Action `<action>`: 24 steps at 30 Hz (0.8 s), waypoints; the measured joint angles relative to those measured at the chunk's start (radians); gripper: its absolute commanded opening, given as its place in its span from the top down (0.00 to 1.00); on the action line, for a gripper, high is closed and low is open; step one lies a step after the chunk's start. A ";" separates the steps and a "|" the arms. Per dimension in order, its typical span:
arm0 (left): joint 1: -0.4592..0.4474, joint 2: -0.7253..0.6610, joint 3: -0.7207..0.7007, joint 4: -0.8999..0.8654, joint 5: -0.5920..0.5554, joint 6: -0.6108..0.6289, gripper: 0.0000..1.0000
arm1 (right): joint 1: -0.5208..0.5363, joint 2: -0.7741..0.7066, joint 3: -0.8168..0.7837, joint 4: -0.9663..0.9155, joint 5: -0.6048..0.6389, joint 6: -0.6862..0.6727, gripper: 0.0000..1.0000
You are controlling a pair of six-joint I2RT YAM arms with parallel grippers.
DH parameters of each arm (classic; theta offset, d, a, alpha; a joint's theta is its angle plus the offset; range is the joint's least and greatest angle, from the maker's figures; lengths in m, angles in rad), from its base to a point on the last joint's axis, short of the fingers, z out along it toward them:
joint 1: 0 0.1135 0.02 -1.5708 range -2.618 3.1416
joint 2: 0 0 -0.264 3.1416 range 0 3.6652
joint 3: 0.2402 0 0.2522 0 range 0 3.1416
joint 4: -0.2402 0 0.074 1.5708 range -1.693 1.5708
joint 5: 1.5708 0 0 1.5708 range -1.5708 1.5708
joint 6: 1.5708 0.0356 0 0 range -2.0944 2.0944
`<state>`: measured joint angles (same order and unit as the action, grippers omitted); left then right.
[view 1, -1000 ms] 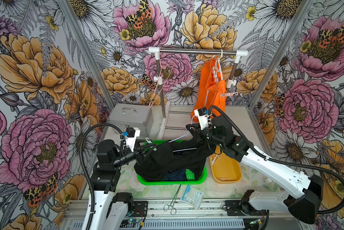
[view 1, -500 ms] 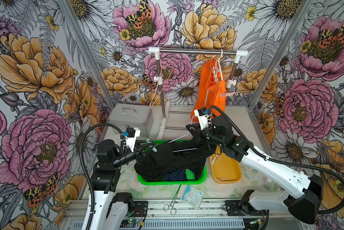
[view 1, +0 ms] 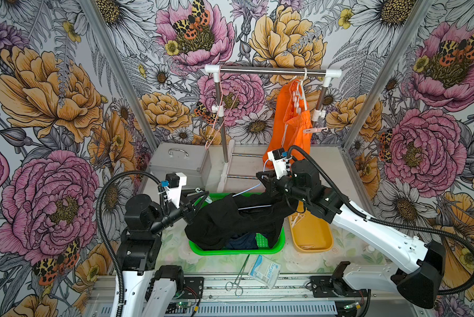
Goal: Remove the clothespins securing shorts to the hanger
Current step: Remove the clothespin from the hanger.
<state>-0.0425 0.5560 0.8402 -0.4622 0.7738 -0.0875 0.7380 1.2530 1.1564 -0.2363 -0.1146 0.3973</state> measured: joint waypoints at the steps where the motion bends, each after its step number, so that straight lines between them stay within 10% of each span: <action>1: 0.000 -0.003 0.004 -0.006 -0.001 0.001 0.86 | 0.000 0.003 0.000 -0.001 0.000 0.003 1.00; 10: -0.135 -0.027 0.062 -0.020 -0.049 0.009 0.86 | 0.003 0.067 0.002 -0.011 -0.015 0.032 1.00; 24: -0.838 0.081 0.066 -0.016 -0.453 0.144 0.86 | 0.008 0.122 0.085 -0.043 -0.030 0.040 1.00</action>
<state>-0.8806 0.6373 0.9062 -0.4778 0.3206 0.0566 0.7464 1.3754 1.2411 -0.2790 -0.1448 0.4377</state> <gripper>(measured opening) 0.199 0.082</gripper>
